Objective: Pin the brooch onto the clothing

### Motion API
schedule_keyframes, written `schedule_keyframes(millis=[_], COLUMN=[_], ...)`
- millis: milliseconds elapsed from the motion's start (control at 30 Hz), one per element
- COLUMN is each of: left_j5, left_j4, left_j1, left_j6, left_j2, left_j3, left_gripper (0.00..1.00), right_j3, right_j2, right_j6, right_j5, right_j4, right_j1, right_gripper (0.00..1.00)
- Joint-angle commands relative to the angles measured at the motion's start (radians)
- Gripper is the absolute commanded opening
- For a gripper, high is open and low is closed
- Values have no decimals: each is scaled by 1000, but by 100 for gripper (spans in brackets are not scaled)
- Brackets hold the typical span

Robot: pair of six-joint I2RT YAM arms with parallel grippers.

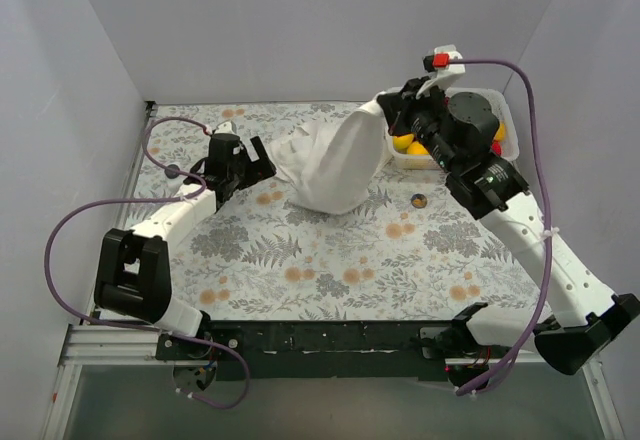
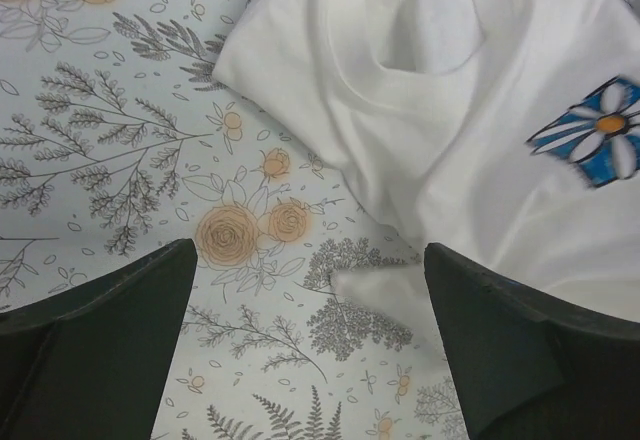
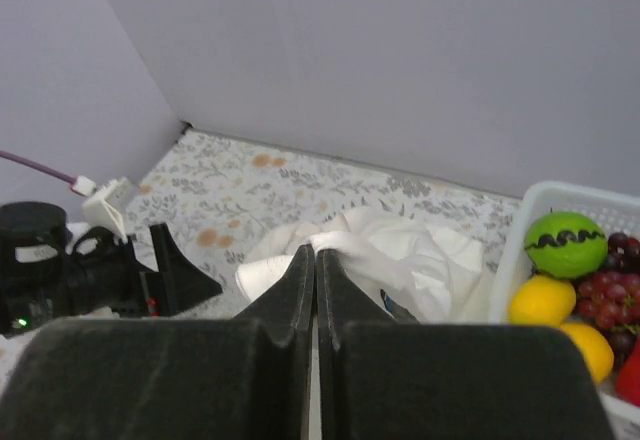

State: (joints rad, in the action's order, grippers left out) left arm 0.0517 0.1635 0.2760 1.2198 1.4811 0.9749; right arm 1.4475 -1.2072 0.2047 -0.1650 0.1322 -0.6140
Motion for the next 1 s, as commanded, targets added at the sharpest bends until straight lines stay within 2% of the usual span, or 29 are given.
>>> schedule_keyframes(millis=[0, 133, 233, 267, 367, 567, 733, 967], left_j5=[-113, -191, -352, -456, -541, -481, -435, -379], left_j4=[-21, -24, -64, -77, -104, 66, 172, 226], left_j1=[-11, -15, -15, -14, 18, 98, 117, 164], left_j6=[29, 49, 90, 104, 129, 87, 46, 29], left_j2=[-31, -22, 7, 16, 48, 143, 225, 298], left_j3=[10, -13, -44, -71, -102, -48, 16, 76], left_gripper=[98, 98, 98, 98, 98, 92, 76, 60], right_j3=[-185, -346, -398, -404, -406, -401, -403, -406], right_j2=[61, 149, 184, 192, 195, 181, 167, 153], right_j6=[-27, -1, 21, 22, 18, 12, 15, 16], right_j5=[-93, -111, -117, -122, -134, -131, -113, -102], right_j4=[-20, -5, 26, 30, 40, 40, 37, 37], right_j1=[3, 11, 17, 17, 22, 34, 46, 60], right_gripper=[1, 1, 1, 1, 1, 1, 1, 1])
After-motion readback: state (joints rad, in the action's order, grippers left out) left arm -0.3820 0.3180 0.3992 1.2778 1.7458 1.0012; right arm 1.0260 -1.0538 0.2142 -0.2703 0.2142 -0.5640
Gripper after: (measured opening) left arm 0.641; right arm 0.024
